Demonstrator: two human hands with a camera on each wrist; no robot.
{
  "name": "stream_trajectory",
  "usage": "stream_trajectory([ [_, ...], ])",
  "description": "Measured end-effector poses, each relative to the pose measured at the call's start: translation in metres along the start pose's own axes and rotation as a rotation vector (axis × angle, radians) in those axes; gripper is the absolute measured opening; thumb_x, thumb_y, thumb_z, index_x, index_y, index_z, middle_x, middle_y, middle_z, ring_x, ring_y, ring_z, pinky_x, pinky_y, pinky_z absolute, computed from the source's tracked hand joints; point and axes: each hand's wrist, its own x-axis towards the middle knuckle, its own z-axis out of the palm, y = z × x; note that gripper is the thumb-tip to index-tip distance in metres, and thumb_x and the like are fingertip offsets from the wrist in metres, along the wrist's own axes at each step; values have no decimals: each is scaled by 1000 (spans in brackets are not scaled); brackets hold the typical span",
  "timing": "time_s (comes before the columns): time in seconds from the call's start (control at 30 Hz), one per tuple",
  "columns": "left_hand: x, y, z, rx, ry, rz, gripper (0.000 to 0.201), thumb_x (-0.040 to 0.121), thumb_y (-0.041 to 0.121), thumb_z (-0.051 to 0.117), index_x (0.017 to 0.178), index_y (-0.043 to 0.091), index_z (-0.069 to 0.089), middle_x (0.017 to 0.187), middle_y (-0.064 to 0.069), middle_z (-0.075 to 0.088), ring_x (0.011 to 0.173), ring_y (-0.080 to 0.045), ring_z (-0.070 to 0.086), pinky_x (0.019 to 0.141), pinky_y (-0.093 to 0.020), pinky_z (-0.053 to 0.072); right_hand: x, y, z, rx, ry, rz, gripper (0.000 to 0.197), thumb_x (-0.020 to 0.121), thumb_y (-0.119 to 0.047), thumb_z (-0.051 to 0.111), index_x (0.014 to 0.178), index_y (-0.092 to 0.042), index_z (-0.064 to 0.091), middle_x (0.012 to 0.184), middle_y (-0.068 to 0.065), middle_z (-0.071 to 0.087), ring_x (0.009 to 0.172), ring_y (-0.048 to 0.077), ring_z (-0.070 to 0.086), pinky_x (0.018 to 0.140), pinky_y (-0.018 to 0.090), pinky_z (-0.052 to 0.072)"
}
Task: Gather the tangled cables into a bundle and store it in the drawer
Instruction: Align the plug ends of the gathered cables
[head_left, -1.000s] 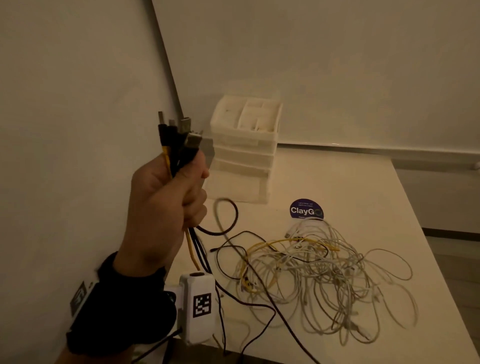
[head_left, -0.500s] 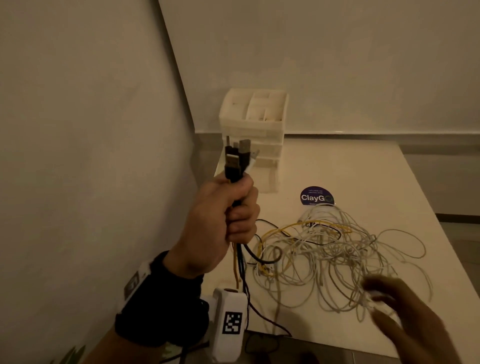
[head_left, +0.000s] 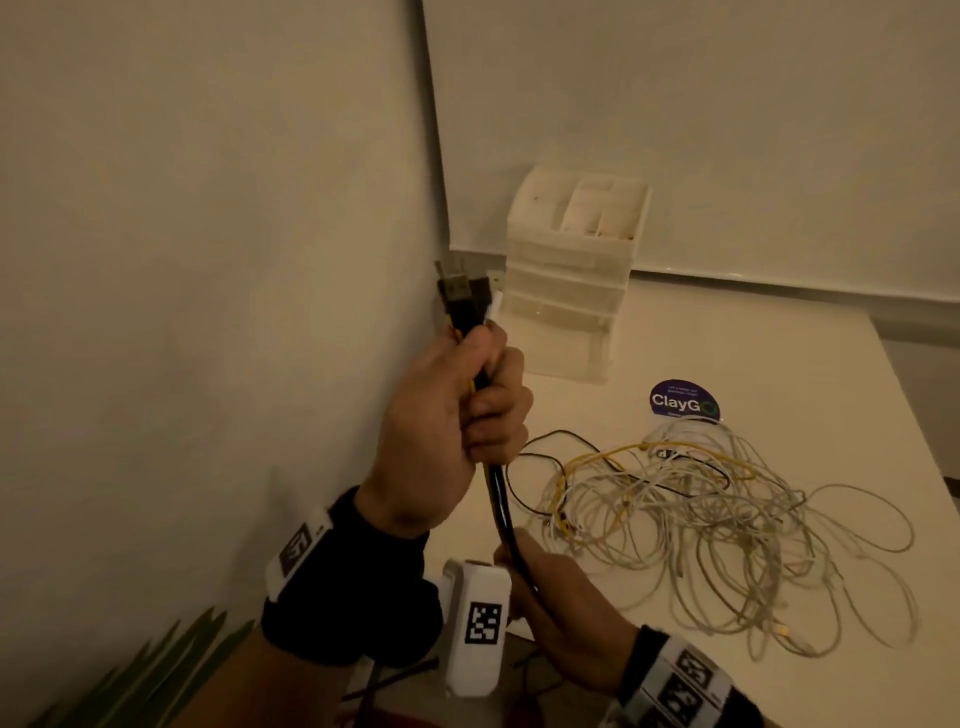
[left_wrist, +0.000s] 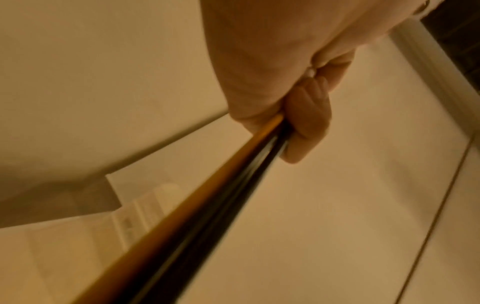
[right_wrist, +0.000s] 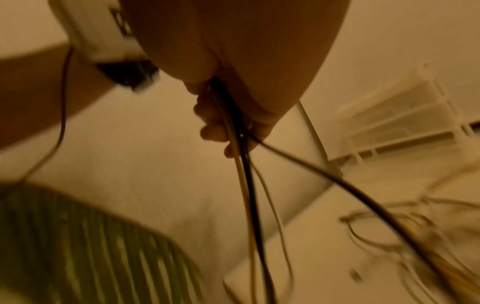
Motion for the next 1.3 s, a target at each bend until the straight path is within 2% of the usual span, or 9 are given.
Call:
stream_trajectory([
  [0.23, -6, 23, -27, -51, 45, 113, 23, 91, 30, 37, 74, 15, 35, 55, 4, 24, 43, -10, 13, 42, -22, 9, -36, 84, 34, -137, -128, 221, 26, 92, -53, 48, 79, -30, 49, 66, -13, 48, 60, 5, 41, 68, 36, 36],
  [0.37, -7, 17, -28, 1, 47, 100, 24, 92, 28, 34, 73, 16, 28, 53, 5, 27, 42, -10, 14, 41, -21, 11, -34, 101, 39, -118, -318, 468, 9, 103, -28, 37, 106, -20, 37, 85, -11, 48, 73, 1, 47, 71, 19, 37],
  [0.53, -4, 5, -31, 2, 83, 96, 26, 95, 29, 32, 72, 16, 26, 54, 5, 28, 43, -9, 14, 41, -20, 11, -26, 113, 51, -77, -340, 481, 12, 100, -39, 38, 105, -29, 41, 85, -10, 50, 86, 16, 51, 80, 27, 39],
  [0.63, -1, 9, -38, 33, 100, 89, 26, 94, 30, 32, 72, 16, 28, 54, 5, 28, 42, -9, 15, 40, -21, 12, -26, 112, 45, -67, -369, 427, 11, 100, -35, 40, 103, -25, 43, 81, -13, 51, 73, 5, 49, 78, 30, 43],
  [0.8, -7, 6, -47, -16, 124, 57, 23, 93, 29, 33, 74, 16, 32, 54, 5, 29, 42, -9, 16, 40, -20, 14, -12, 100, 2, -196, -434, 345, 55, 88, -13, 51, 141, -19, 35, 132, -2, 48, 119, 10, 48, 99, 16, 37],
  [0.93, -11, -1, -55, -37, 146, 32, 23, 91, 29, 34, 73, 15, 31, 53, 6, 30, 40, -5, 22, 40, -19, 14, 35, 90, -38, -325, -448, 366, 74, 75, 9, 45, 143, -20, 37, 129, -1, 49, 110, 14, 51, 90, 27, 47],
  [1.07, -14, 0, -64, -53, 191, 31, 23, 91, 29, 33, 73, 15, 34, 52, 6, 30, 40, -6, 23, 39, -19, 16, 98, 86, -59, -505, -711, 438, 82, 79, -1, 61, 147, -29, 25, 136, 2, 45, 116, 20, 51, 94, 36, 50],
  [1.17, -15, 1, -70, -50, 221, 35, 23, 91, 29, 34, 73, 15, 34, 52, 5, 30, 40, -6, 22, 39, -19, 15, 128, 86, -57, -869, -967, 410, 103, 75, -29, 79, 151, -35, 9, 148, 5, 30, 133, 29, 37, 105, 47, 40],
  [1.3, -13, 6, -76, -41, 254, 49, 23, 91, 28, 35, 73, 15, 33, 51, 5, 29, 40, -6, 21, 40, -18, 15, 138, 85, -46, -1082, -1178, 374, 100, 70, -42, 82, 148, -34, 19, 145, 3, 34, 130, 29, 42, 102, 46, 42],
])
